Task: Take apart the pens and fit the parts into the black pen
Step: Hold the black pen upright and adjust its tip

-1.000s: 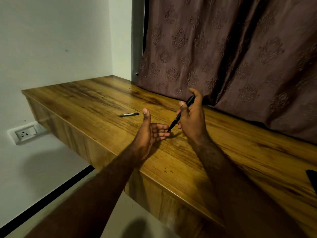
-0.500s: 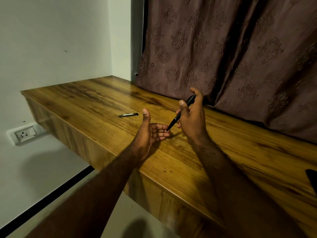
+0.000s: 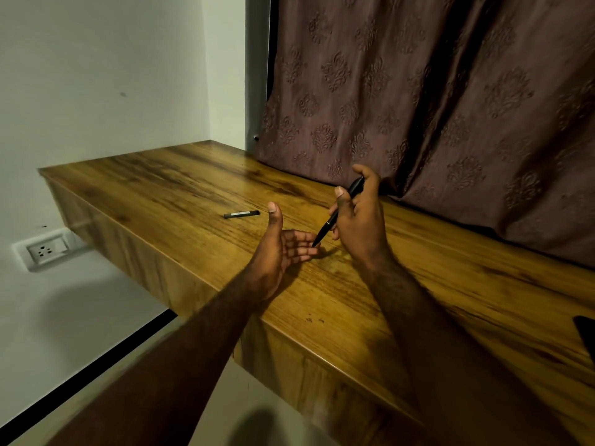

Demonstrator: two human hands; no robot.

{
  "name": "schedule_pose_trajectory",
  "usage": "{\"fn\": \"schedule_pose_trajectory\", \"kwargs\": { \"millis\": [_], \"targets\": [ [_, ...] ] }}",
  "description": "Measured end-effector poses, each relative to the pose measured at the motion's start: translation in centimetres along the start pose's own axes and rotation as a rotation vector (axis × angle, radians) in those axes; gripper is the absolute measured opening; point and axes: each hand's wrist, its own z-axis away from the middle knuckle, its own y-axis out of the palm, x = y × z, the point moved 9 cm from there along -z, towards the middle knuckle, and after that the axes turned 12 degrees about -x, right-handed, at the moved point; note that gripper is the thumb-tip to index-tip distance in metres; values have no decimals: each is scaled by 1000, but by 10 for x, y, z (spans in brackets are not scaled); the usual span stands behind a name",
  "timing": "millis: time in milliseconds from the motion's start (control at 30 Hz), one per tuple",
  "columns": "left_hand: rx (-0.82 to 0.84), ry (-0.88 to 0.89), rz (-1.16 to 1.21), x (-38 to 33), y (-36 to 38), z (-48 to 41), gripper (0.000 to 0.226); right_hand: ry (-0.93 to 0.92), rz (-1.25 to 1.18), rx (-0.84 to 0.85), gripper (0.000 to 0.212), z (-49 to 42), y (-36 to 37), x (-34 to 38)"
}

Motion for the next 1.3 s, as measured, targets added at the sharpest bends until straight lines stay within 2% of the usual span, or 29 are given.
{"fn": "schedule_pose_trajectory", "kwargs": {
  "millis": [100,233,333,467,600,700,833,967,1167,1300],
  "targets": [
    [-3,0,-3,0,-1,-1,99,8,24,3,53,1,0,-1],
    [-5,-2,-8,2,-2,-2,100,4,2,11,45,0,0,-1],
    [-3,5,-11,1,-1,-1,99,5,16,-13,55,0,-1,-1],
    [-5,3,-4,2,-2,-1,97,-12,6,2,43,1,-1,2],
    [-5,-1,0,3,-2,-3,98,-22,14,-9,52,1,-1,3],
    [-6,0,-8,3,-2,-2,98,-8,-18,2,42,1,-1,3],
    [-4,-8,5,2,-1,-3,99,57,-65,-29,48,0,-4,0],
    [2,-19,25,3,-2,-4,100,128,-115,-97,39,-4,-11,-9],
    [13,-41,85,2,-3,-6,102,329,-222,-161,52,-4,-19,-32],
    [19,-54,125,2,-4,-6,105,402,-256,-223,39,-3,-21,-47]
  ]
}}
